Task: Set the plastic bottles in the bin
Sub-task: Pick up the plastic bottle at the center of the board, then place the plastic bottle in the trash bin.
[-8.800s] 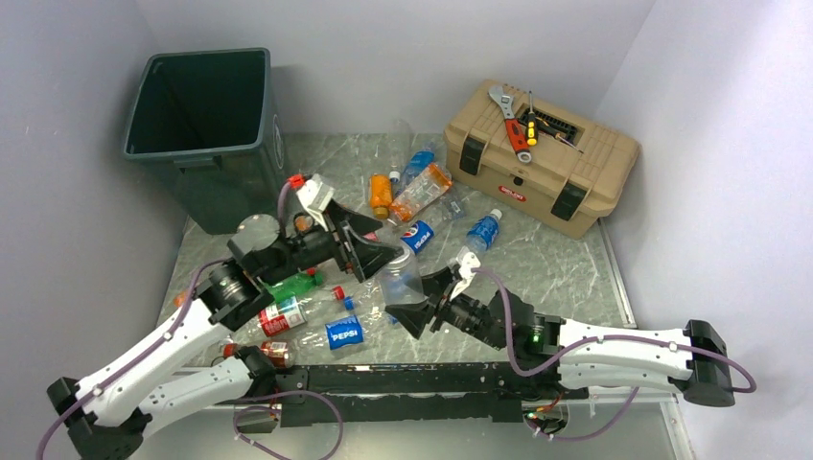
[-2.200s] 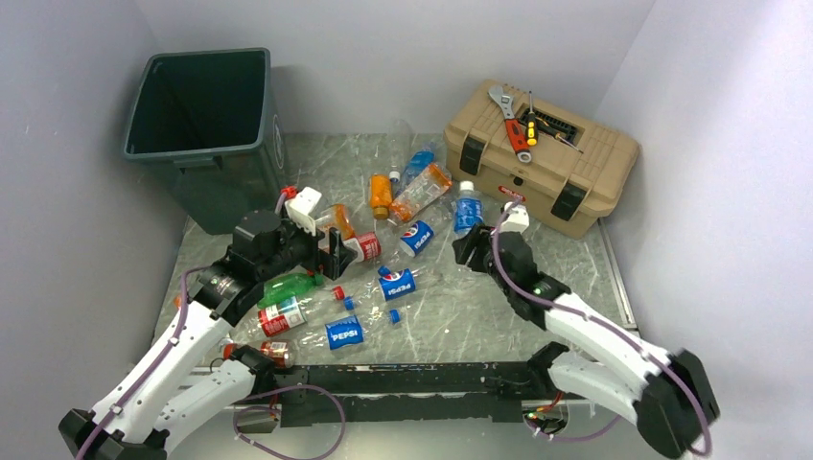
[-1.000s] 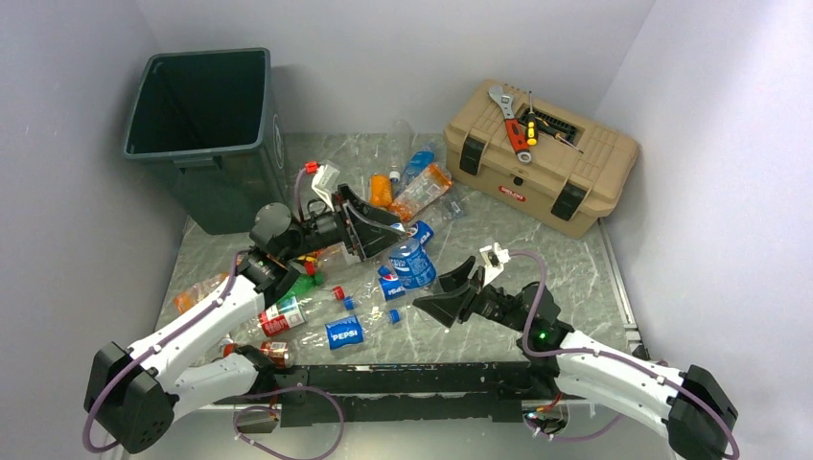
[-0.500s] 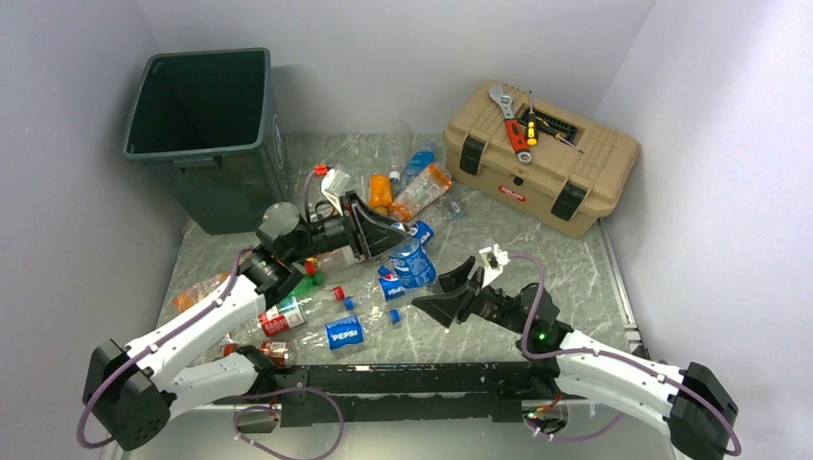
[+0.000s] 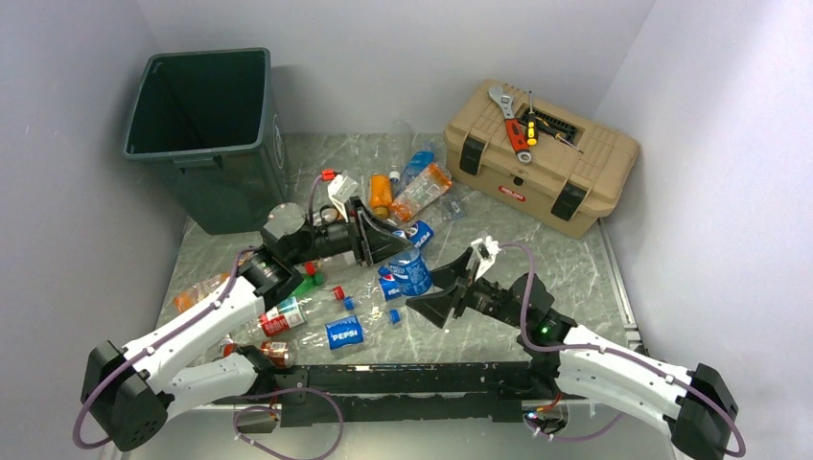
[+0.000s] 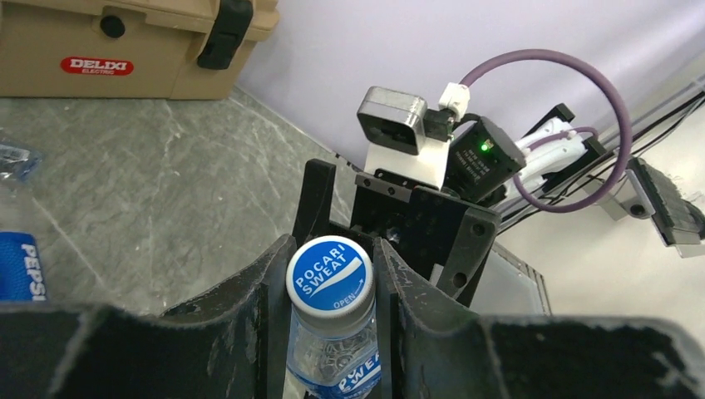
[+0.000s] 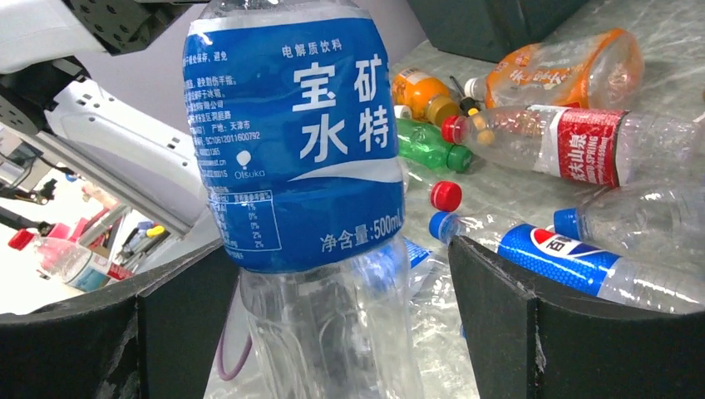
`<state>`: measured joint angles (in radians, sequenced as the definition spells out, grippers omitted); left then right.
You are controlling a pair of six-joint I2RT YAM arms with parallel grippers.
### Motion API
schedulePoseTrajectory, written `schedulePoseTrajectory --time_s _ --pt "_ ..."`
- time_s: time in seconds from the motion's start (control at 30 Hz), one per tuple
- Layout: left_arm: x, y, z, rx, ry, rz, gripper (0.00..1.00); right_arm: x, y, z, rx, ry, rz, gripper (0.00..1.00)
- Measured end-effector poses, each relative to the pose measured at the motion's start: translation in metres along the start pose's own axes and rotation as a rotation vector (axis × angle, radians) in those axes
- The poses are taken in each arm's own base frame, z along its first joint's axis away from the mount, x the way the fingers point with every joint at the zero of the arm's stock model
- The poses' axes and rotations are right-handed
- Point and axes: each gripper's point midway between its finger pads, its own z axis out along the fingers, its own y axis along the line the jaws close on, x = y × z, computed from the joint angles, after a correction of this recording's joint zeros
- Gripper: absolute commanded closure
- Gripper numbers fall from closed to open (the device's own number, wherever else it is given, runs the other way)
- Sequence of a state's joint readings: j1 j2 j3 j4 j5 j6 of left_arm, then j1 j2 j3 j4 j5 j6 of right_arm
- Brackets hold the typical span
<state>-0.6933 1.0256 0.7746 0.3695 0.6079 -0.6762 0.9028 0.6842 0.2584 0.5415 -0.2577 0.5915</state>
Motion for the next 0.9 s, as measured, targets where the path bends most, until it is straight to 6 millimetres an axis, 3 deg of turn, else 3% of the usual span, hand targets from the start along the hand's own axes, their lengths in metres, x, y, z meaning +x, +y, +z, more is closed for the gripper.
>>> schedulePoseTrajectory --time_s 0.13,0.27,0.4,0.6,0.77,0.9 --pt "-0.004 0.001 -0.005 -0.038 0.011 0.04 1.0 -0.001 -0.004 -0.003 0.046 0.022 0.002 0.0" --pt "-0.024 -0.003 -0.014 -0.109 -0.009 0.135 1.0 -0.015 -0.012 -0.006 0.151 0.038 -0.017 0.0" --pt "-0.07 -0.016 -0.033 -0.22 -0.069 0.299 1.0 -0.041 -0.023 -0.015 0.303 0.017 -0.036 0.0" --pt "-0.17 -0.04 -0.081 -0.488 -0.234 0.581 1.0 -0.065 -0.035 -0.043 0.444 -0.091 -0.022 0.0" --pt "-0.219 -0.024 -0.123 -0.797 -0.306 0.72 1.0 -0.049 -0.052 -0.056 0.5 -0.092 -0.025 0.0" --pt "-0.242 0.003 -0.135 -1.013 -0.292 0.785 1.0 -0.024 -0.069 -0.058 0.54 -0.031 -0.023 0.0"
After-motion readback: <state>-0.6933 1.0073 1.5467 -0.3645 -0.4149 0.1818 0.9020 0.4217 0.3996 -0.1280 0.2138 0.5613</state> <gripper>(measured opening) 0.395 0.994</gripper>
